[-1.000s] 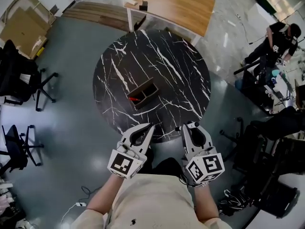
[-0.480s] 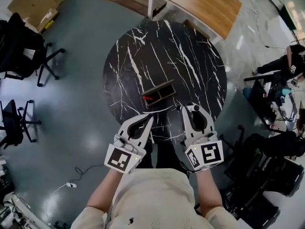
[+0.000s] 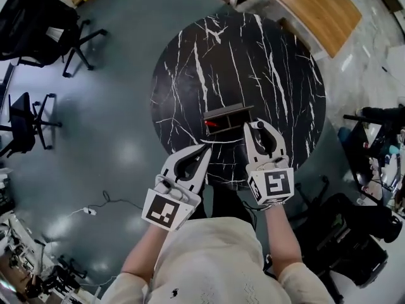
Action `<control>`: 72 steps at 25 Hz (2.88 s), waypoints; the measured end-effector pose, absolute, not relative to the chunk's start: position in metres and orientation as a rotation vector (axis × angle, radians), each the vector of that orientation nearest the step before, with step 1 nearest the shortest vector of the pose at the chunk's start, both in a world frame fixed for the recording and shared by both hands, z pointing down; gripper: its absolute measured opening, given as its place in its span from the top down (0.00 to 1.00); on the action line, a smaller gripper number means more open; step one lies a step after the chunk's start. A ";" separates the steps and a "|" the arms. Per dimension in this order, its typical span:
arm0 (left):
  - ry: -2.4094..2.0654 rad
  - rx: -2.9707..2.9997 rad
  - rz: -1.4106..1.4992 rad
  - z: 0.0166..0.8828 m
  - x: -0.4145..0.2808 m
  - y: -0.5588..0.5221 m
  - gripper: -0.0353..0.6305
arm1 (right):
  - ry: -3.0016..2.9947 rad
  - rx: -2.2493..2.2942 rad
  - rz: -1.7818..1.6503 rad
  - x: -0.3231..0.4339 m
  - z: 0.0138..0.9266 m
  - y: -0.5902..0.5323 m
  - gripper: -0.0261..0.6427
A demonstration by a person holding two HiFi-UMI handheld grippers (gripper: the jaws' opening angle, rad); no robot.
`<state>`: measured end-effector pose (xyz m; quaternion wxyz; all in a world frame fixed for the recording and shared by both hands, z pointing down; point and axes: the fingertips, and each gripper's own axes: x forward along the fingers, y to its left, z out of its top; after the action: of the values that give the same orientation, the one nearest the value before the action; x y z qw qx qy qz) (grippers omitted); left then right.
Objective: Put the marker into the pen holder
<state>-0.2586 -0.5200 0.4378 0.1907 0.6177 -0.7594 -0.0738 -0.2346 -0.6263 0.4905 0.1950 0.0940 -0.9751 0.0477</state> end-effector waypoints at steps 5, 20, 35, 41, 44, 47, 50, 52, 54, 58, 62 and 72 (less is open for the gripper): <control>-2.142 1.660 -0.220 0.456 -0.264 -0.529 0.94 | -2.703 0.196 0.075 -0.249 0.523 -0.632 0.84; -2.121 1.574 -0.176 0.493 -0.259 -0.538 0.94 | -2.616 0.136 0.044 -0.253 0.616 -0.626 0.84; -2.089 1.596 -0.182 0.502 -0.243 -0.534 0.94 | -2.568 0.241 0.138 -0.243 0.646 -0.630 0.84; -2.104 1.582 -0.198 0.506 -0.241 -0.529 0.94 | -2.613 0.260 0.141 -0.242 0.629 -0.632 0.84; -2.102 1.595 -0.201 0.502 -0.235 -0.528 0.94 | -2.671 0.335 0.092 -0.238 0.607 -0.638 0.84; -2.116 1.605 -0.201 0.493 -0.231 -0.526 0.94 | -2.744 0.459 0.068 -0.228 0.572 -0.645 0.84; -2.126 1.634 -0.206 0.480 -0.228 -0.523 0.94 | -2.793 0.500 0.093 -0.219 0.539 -0.642 0.84; -2.131 1.665 -0.205 0.469 -0.225 -0.521 0.94 | -2.815 0.494 0.148 -0.212 0.520 -0.635 0.84; -2.137 1.697 -0.206 0.458 -0.219 -0.520 0.94 | -2.826 0.486 0.206 -0.204 0.504 -0.627 0.92; -2.132 1.767 -0.203 0.439 -0.205 -0.519 0.94 | -2.884 0.485 0.267 -0.181 0.464 -0.610 0.94; -2.129 1.845 -0.202 0.418 -0.191 -0.517 0.94 | -2.927 0.497 0.287 -0.152 0.426 -0.592 0.94; -2.124 1.960 -0.212 0.381 -0.160 -0.499 0.94 | -2.947 0.457 0.179 -0.107 0.373 -0.545 0.94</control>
<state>-0.1603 -0.4987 0.3806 0.1217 0.6713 -0.7275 -0.0726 -0.1074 -0.5455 0.3735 0.0771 0.1524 -0.9835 0.0599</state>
